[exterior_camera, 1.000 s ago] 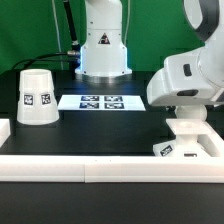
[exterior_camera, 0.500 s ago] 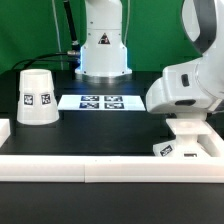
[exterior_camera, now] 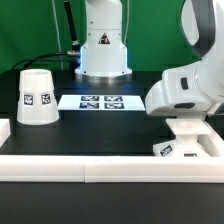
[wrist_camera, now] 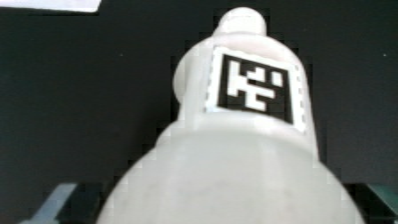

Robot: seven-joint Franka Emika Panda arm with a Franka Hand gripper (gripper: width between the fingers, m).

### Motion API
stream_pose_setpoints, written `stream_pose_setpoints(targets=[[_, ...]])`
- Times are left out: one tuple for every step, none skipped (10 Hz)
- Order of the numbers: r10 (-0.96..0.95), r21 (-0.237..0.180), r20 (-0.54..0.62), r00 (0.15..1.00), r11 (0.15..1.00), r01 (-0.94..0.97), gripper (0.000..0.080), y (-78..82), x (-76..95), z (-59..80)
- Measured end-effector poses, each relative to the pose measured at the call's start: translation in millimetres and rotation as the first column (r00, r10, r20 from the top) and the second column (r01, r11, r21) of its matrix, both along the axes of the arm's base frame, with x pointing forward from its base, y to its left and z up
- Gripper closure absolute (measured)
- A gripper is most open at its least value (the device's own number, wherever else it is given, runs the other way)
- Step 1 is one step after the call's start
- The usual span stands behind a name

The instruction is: Assemble lamp

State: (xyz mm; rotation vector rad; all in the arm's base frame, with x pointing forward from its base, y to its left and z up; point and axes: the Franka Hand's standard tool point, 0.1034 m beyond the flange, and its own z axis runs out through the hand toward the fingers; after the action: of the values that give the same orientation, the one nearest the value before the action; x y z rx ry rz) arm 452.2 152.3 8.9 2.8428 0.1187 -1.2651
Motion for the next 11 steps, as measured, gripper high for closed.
stream_pose_setpoints(targets=[[0.000,0.000,0.000,1.000,1.000,0.000,0.0223,0.0,0.0,0.0],[0.000,0.000,0.000,1.000,1.000,0.000,0.0223,0.0,0.0,0.0],[0.000,0.000,0.000,1.000,1.000,0.000,0.0223,0.0,0.0,0.0],[0.000,0.000,0.000,1.000,1.000,0.000,0.0223,-0.1,0.0,0.0],[0.011,0.011,0.000,1.000,1.000,-0.011,0.0223,-1.4,0.7,0.8],[0.052,0.054,0.003,0.999,0.997,-0.052,0.0223,-7.7,4.8,10.2],[0.066,0.078,0.005,0.998,0.995,-0.067,0.0223,-14.8,10.3,27.3],[0.083,0.094,0.000,0.997,0.992,-0.083,0.0223,-20.8,13.5,44.4],[0.088,0.107,-0.006,0.996,0.990,-0.087,0.0223,-25.6,16.8,60.3],[0.087,0.114,-0.009,0.996,0.990,-0.085,0.0223,-30.4,20.4,73.2],[0.074,0.111,0.000,0.997,0.991,-0.073,0.0223,-33.9,25.0,81.1]])
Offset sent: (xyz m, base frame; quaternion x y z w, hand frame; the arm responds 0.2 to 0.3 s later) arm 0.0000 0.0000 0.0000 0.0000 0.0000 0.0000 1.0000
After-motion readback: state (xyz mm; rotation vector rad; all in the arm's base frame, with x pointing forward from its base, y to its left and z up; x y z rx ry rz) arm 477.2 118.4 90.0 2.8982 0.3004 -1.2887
